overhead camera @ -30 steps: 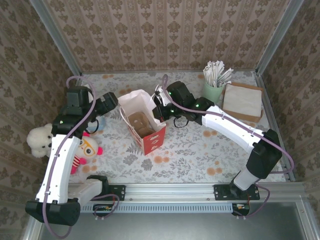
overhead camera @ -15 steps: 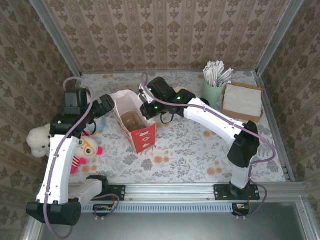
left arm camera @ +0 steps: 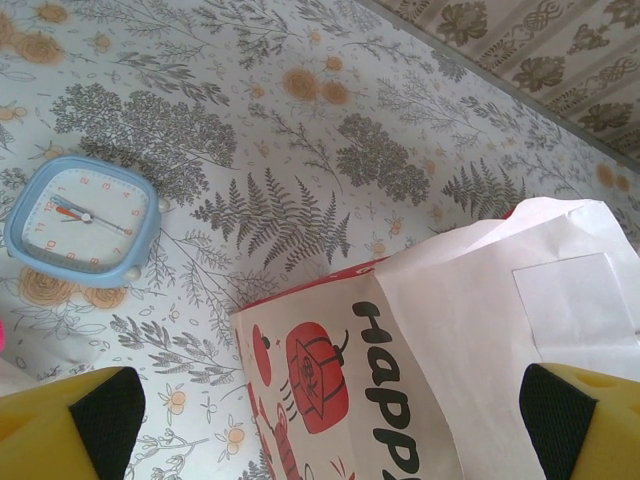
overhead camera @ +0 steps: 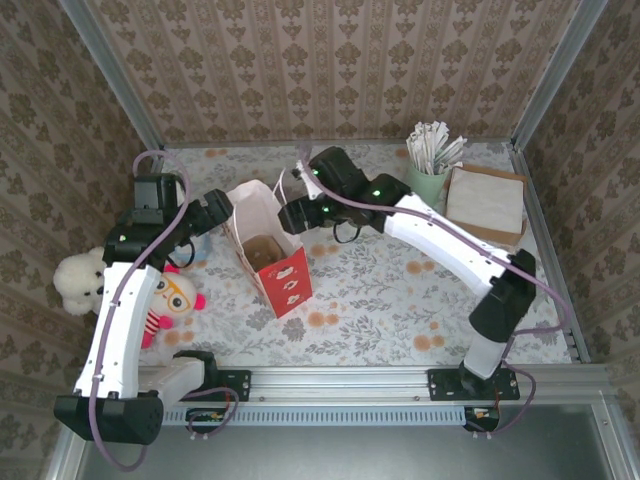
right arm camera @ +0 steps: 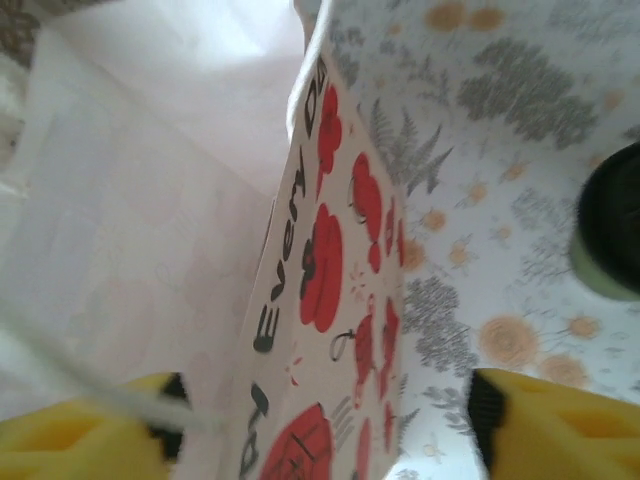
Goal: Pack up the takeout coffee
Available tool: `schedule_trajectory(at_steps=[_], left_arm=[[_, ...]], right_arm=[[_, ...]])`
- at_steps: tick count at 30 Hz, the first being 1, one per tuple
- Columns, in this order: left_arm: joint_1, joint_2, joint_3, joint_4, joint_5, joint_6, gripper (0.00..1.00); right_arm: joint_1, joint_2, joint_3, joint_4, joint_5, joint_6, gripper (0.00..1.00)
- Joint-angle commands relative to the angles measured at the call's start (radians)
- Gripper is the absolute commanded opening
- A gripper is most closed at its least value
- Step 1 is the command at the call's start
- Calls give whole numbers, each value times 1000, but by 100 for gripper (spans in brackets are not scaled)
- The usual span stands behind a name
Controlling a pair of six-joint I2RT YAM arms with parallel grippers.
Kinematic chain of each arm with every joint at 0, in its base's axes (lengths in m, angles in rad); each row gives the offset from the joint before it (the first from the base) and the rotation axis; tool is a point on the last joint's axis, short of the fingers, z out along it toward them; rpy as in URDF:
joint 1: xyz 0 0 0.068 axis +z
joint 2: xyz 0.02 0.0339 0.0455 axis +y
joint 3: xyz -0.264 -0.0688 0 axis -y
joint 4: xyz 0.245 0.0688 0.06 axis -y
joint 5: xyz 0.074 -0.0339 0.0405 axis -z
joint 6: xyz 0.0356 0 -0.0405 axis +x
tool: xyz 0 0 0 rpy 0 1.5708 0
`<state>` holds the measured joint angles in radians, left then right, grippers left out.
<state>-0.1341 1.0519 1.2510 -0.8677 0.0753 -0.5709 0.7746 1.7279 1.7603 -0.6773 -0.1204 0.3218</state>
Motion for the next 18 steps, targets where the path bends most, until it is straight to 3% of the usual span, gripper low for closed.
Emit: schedule_trajectory(at_steps=[1,3,11,18], left_arm=[[14,18,26,0,43,32,100],[18,32,31,-7,69,34,100],[24,48,25,-11,7,-43,100],[24,45,2,19,-46,-68,100]], right_arm=[[-35,-94,-73,84,79,51,92],[-63,-135,-136,133,93,83,100],[-173,-231,-362,308,74,132,100],[-193,-218,-479,411,65,138,100]])
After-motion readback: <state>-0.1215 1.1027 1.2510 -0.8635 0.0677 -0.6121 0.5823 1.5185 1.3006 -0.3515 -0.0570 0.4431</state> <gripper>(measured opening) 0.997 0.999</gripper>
